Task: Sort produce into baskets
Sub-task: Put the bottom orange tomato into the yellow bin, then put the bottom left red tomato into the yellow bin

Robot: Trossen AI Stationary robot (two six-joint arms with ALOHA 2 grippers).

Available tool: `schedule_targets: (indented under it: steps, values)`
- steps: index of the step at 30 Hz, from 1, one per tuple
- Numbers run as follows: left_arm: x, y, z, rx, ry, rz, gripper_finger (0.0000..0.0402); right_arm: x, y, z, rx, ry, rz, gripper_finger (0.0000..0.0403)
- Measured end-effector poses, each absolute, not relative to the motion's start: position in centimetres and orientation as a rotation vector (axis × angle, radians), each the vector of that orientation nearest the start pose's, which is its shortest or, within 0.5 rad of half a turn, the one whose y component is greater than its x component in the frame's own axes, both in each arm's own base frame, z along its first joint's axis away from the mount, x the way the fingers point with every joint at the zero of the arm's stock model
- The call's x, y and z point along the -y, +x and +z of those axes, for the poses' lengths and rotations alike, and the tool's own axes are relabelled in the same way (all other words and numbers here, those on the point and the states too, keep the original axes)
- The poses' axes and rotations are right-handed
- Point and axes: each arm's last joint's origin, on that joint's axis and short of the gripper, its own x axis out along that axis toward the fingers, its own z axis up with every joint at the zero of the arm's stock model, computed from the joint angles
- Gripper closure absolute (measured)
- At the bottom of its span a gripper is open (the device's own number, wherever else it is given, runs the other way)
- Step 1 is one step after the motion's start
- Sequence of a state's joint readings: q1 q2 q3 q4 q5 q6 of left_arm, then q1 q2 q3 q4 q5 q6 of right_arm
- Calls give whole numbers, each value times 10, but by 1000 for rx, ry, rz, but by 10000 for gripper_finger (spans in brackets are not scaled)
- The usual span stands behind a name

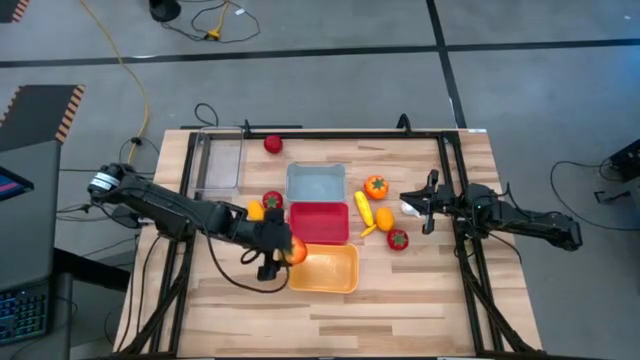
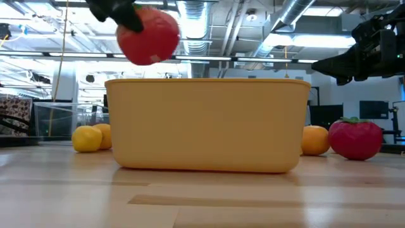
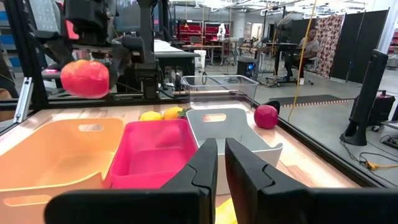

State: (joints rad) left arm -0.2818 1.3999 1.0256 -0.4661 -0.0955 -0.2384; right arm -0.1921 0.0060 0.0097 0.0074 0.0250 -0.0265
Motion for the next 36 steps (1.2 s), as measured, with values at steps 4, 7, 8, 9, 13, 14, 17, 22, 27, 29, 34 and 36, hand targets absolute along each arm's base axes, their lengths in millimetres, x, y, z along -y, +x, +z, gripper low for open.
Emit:
schedule_targets:
  steps: [4,7,8,9,13,14,17,22,27,29,34,36]
  values:
    - [83,293,242,-851,-60,-83,87,19,96,167,9,-27,-217,342]
    - [88,304,226,-874,-70,-121,87,19,96,167,9,-27,-217,342]
    - [89,307,221,-888,-72,-131,86,19,96,167,9,-27,-217,342]
    - [90,309,216,-899,-73,-138,86,19,96,167,8,-27,-218,342]
    - [93,317,201,-925,-65,-167,86,19,96,167,9,-27,-218,342]
    - [94,318,200,-919,-59,-174,86,19,96,167,8,-27,-218,342]
    - [94,320,199,-907,-34,-189,85,19,96,167,9,-27,-218,342]
    - [89,322,200,-896,-37,-173,68,19,96,167,8,-27,-217,342]
    - [81,324,200,-908,-84,-194,26,19,96,167,8,-27,-217,342]
    - [77,324,200,-910,-87,-211,10,19,96,167,9,-27,-217,342]
    - [65,323,210,-884,-73,-246,9,19,96,167,8,-27,-217,342]
    - [57,319,221,-852,-57,-242,10,19,96,167,9,-27,-217,342]
